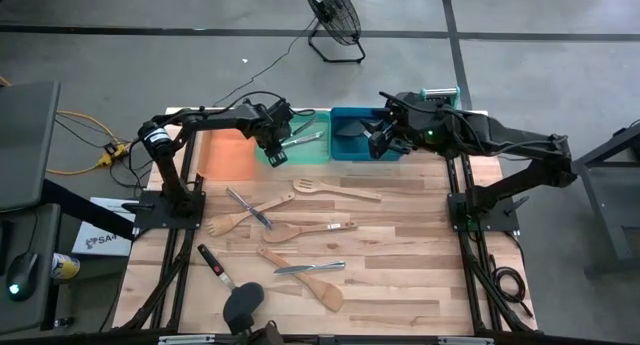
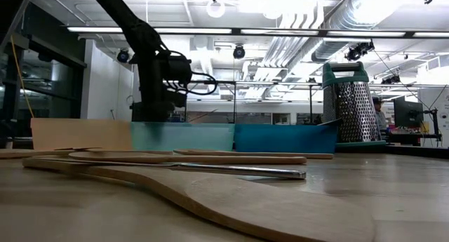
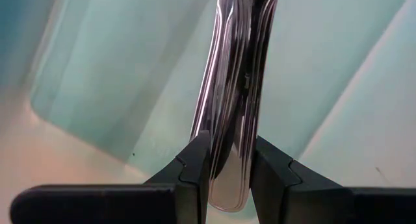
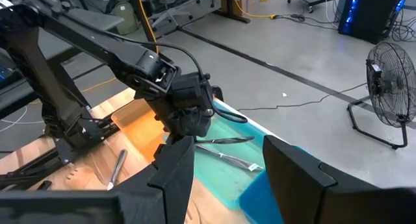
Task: Pick & Place Kitchen Items
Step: Put the silver table knife into the green bin
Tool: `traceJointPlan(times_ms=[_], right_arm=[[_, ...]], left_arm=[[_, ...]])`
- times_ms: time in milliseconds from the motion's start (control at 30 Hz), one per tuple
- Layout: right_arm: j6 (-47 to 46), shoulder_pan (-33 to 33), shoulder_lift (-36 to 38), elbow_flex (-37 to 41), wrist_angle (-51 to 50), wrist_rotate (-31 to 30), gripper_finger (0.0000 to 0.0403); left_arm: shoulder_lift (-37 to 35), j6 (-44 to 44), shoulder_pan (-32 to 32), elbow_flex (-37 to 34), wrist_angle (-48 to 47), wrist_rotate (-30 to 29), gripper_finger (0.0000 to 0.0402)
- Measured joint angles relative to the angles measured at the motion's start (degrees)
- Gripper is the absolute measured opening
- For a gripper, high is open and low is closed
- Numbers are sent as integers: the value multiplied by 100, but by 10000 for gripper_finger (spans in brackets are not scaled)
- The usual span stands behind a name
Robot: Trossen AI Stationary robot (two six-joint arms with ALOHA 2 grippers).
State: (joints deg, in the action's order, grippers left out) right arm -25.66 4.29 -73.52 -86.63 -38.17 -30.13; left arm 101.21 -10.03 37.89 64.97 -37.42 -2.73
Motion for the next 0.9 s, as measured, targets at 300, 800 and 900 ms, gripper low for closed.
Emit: traceJointPlan(times_ms=[300, 800, 900], right_arm=[[-3, -2, -123, 0, 7, 1, 175], [-3, -7, -184, 0, 2, 43, 175], [-4, -7, -184, 0, 2, 175, 175]], left_arm=[[0, -24, 0, 0, -54, 1, 73], [-21, -21, 0, 0, -89, 21, 82], [-155, -21, 0, 0, -281, 19, 62]])
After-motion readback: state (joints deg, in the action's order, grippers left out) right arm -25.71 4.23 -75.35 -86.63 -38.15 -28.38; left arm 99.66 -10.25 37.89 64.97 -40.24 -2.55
